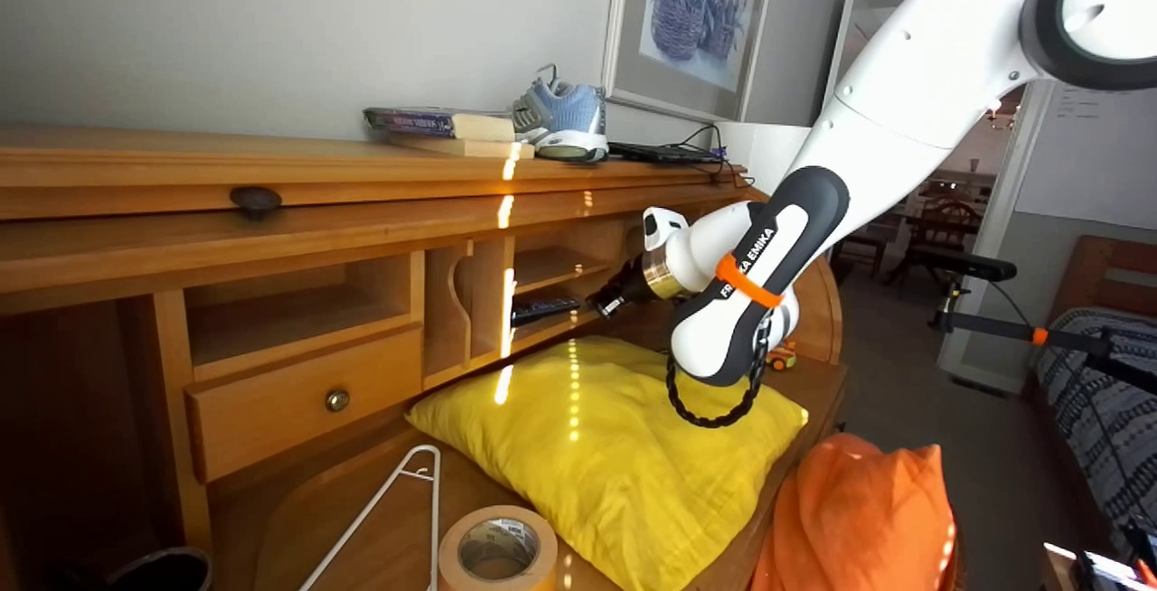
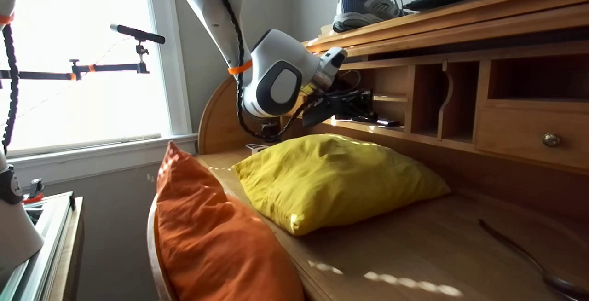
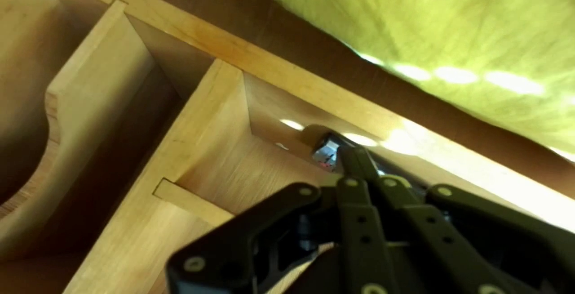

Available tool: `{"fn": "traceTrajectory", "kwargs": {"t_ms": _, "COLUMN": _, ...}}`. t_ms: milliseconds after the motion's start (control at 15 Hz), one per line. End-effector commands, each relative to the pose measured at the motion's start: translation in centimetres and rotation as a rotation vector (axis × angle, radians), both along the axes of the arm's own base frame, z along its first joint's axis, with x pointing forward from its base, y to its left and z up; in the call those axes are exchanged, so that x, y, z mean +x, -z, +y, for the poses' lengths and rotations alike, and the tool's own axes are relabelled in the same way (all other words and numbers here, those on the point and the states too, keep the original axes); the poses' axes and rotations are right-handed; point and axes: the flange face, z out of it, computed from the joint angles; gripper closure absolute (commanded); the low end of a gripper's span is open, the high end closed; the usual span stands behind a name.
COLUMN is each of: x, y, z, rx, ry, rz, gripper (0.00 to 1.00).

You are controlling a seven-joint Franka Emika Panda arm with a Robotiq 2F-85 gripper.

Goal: Take the remote controller off of the yellow pillow and put it into the shelf

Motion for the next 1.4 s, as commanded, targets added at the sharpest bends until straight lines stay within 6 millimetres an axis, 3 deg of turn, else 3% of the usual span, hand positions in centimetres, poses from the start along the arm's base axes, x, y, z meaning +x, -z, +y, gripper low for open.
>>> {"fn": "traceTrajectory", "kwargs": {"t_ms": 0, "x": -4.0, "y": -1.0, "z": 1.0, "rx": 0.064, "ry": 0.044, "rz": 0.062, "gripper": 1.00}}
{"fn": "traceTrajectory", "kwargs": {"t_ms": 467, "x": -10.1, "y": -3.9, "z": 1.9, "rx": 0.271, "ry": 0.163, "rz": 0.251, "gripper": 1.00}}
{"fn": "traceTrajectory", "kwargs": {"t_ms": 1133, "x": -15.8, "y": -7.9, "z": -1.5, "rx": 0.539, "ry": 0.357, "rz": 0.562, "gripper": 1.00}}
{"fn": "traceTrajectory", "kwargs": {"t_ms": 1200, "x": -16.2, "y": -8.3, "z": -1.5, "rx": 0.556, "ry": 0.370, "rz": 0.579, "gripper": 0.92}}
{"fn": "traceTrajectory", "kwargs": {"t_ms": 1267, "x": -16.6, "y": -8.7, "z": -1.3, "rx": 0.572, "ry": 0.381, "rz": 0.586, "gripper": 0.73}}
{"fn": "traceTrajectory", "kwargs": {"t_ms": 1333, "x": -17.0, "y": -9.0, "z": -1.2, "rx": 0.585, "ry": 0.388, "rz": 0.595, "gripper": 0.66}}
